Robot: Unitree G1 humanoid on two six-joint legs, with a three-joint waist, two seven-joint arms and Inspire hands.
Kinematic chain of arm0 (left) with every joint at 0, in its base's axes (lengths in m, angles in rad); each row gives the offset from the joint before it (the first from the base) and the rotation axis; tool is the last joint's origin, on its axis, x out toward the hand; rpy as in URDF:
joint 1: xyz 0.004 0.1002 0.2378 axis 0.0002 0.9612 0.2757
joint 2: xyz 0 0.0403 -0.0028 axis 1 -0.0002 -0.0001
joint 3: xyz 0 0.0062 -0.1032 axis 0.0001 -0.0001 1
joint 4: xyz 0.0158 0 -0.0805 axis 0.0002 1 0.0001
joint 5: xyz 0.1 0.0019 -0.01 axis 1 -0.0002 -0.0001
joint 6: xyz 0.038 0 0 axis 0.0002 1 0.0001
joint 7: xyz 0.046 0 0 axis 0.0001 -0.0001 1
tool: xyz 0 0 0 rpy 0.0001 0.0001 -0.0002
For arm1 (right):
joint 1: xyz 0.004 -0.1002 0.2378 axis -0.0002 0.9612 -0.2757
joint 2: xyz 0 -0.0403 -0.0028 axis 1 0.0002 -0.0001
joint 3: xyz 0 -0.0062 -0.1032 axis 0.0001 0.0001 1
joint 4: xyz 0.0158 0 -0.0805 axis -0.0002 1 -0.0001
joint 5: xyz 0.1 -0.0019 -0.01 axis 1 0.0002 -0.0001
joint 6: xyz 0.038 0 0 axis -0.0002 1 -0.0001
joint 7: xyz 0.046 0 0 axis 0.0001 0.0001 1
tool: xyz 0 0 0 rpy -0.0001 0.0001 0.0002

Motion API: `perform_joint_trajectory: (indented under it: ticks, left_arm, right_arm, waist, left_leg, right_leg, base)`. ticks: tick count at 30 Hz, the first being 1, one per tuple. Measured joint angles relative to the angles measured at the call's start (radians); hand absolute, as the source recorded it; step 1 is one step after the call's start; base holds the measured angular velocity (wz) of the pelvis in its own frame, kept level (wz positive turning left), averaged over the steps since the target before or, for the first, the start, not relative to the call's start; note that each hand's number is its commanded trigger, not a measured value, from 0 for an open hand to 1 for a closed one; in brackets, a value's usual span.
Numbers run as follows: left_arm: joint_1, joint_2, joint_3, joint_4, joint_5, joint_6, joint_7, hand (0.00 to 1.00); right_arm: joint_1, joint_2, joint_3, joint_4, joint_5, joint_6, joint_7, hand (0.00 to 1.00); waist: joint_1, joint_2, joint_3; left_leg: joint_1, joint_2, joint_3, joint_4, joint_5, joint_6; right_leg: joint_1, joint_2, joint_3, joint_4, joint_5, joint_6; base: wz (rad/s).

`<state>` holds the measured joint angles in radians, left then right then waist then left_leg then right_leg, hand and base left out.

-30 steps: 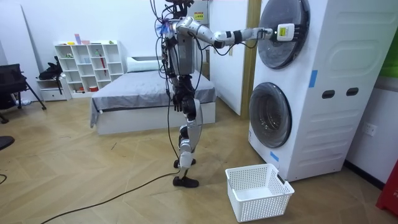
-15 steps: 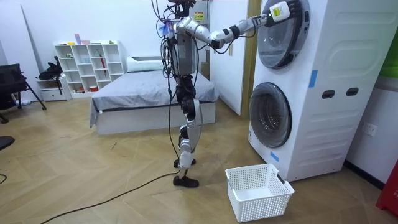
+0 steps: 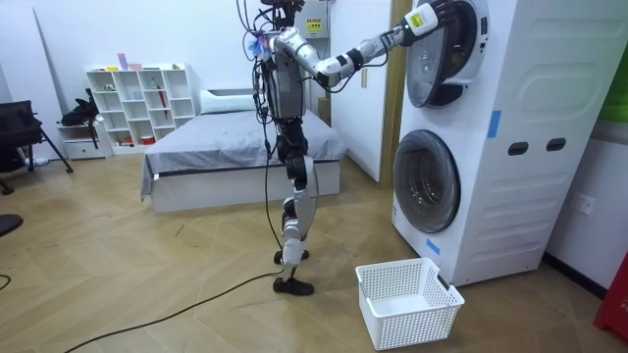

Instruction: Pick clothes from washing machine

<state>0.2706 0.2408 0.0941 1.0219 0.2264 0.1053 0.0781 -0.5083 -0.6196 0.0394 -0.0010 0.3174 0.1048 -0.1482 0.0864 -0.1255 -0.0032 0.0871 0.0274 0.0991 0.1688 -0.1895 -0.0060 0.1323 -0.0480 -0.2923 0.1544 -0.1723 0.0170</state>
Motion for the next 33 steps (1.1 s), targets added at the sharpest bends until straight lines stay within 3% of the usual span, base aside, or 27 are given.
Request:
perform_joint_trajectory:
  ticks: [1, 5, 13, 18, 22, 33]
  left_arm:
    - [0.001, 0.000, -0.001, 0.003, 0.000, 0.000, 0.000, 0.00]
    - [0.000, 0.000, -0.022, 0.012, 0.001, 0.000, 0.002, 0.00]
    - [0.022, -0.014, -0.036, 0.021, 0.002, -0.011, 0.001, 0.00]
    - [0.017, -0.026, -0.034, 0.042, 0.001, -0.040, 0.008, 0.00]
    - [0.005, -0.029, -0.024, 0.068, 0.000, -0.060, 0.008, 0.00]
    - [0.002, -0.032, 0.000, 0.074, -0.001, -0.090, 0.005, 0.00]
  right_arm:
    - [0.019, 0.008, -0.004, -0.016, -0.001, -0.011, 0.001, 0.00]
    - [0.065, 0.044, -0.024, -0.043, -0.010, -0.044, 0.009, 0.00]
    - [0.230, 0.130, -0.104, -0.251, -0.015, -0.084, 0.045, 0.00]
    - [0.306, 0.131, -0.104, -0.342, -0.005, -0.111, 0.100, 0.00]
    - [0.337, 0.134, -0.104, -0.392, 0.002, -0.114, 0.142, 0.00]
    - [0.337, 0.162, -0.103, -0.523, 0.010, -0.118, 0.217, 0.00]
  waist:
    - [0.000, 0.006, 0.0045]
    - [-0.001, 0.008, 0.0045]
    - [-0.010, 0.025, -0.0028]
    - [-0.025, 0.038, -0.0045]
    - [-0.028, 0.044, -0.0002]
    - [-0.026, 0.048, -0.0036]
  left_leg:
    - [-0.002, 0.001, -0.003, -0.003, -0.001, 0.000]
    - [-0.010, 0.002, -0.002, 0.002, -0.001, 0.000]
    - [-0.015, 0.002, -0.004, 0.015, -0.001, 0.000]
    - [-0.005, 0.003, -0.002, 0.013, -0.001, 0.000]
    - [-0.006, 0.005, -0.001, 0.013, -0.001, 0.000]
    - [-0.012, 0.006, 0.009, 0.012, -0.001, 0.000]
  right_leg:
    - [-0.001, 0.000, 0.000, 0.000, 0.001, -0.002]
    - [-0.006, 0.001, 0.000, 0.003, 0.004, -0.006]
    - [-0.010, 0.000, -0.011, 0.013, 0.004, -0.006]
    - [-0.001, 0.000, -0.009, 0.013, 0.004, -0.006]
    - [-0.001, 0.001, -0.007, 0.015, 0.004, -0.006]
    - [-0.013, 0.002, 0.002, 0.015, 0.004, -0.007]
  base:
    - [-0.04]
    - [0.00]
    - [0.02]
    - [0.00]
    - [0.00]
    - [-0.02]
